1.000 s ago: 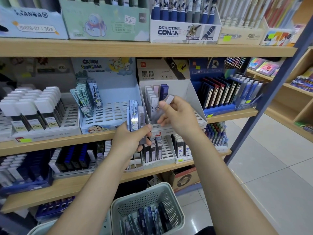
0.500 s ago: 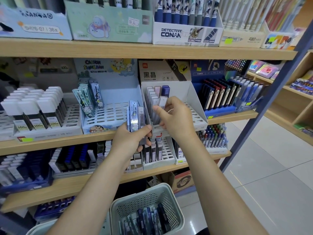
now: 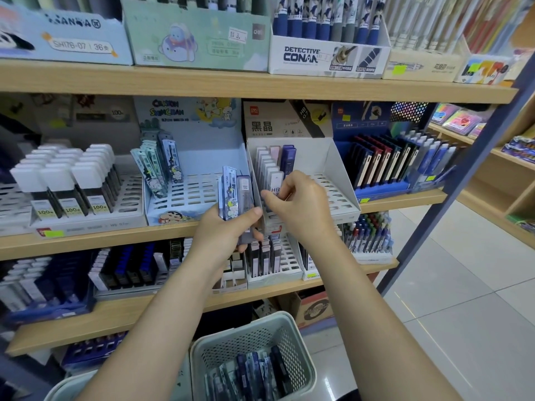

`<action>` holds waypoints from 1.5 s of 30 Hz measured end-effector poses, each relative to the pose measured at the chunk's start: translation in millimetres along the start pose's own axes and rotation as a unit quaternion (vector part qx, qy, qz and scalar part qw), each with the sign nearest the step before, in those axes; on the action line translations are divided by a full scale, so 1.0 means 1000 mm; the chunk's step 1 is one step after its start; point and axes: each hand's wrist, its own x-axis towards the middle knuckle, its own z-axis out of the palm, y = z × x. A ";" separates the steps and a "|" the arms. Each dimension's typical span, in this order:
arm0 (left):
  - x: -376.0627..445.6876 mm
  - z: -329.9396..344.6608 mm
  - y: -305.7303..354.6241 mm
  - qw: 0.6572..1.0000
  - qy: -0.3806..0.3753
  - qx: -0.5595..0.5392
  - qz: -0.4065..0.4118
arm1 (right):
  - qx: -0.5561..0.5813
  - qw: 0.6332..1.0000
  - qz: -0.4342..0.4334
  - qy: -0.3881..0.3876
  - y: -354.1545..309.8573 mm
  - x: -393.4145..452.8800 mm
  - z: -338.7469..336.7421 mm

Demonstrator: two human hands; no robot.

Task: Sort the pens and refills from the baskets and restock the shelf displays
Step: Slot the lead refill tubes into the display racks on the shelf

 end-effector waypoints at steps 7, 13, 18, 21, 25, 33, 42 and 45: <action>-0.005 -0.004 0.010 0.998 -0.022 -0.059 -0.004 | 0.071 0.997 0.021 0.005 -0.011 0.001 -0.026; -0.008 0.000 0.010 0.998 -0.052 0.000 0.039 | 0.184 0.971 0.052 -0.142 -0.034 -0.006 -0.037; -0.013 0.002 0.010 0.998 -0.046 0.002 0.039 | 0.211 0.961 0.077 -0.163 -0.035 -0.008 -0.035; -0.015 -0.002 0.011 0.997 -0.068 -0.021 0.024 | 0.233 0.950 0.086 -0.190 -0.034 -0.008 -0.038; -0.017 -0.009 0.013 0.995 -0.090 -0.049 0.004 | 0.264 0.938 0.091 -0.207 -0.031 -0.007 -0.041; -0.018 -0.004 0.013 0.996 -0.068 -0.055 0.007 | 0.409 0.885 0.165 -0.151 -0.022 -0.008 -0.040; -0.023 0.015 0.008 0.999 -0.024 0.019 0.044 | 0.335 0.911 0.191 -0.144 -0.023 -0.012 -0.044; -0.022 0.017 0.007 0.997 -0.016 0.050 0.058 | 0.317 0.917 0.189 -0.151 -0.020 -0.012 -0.044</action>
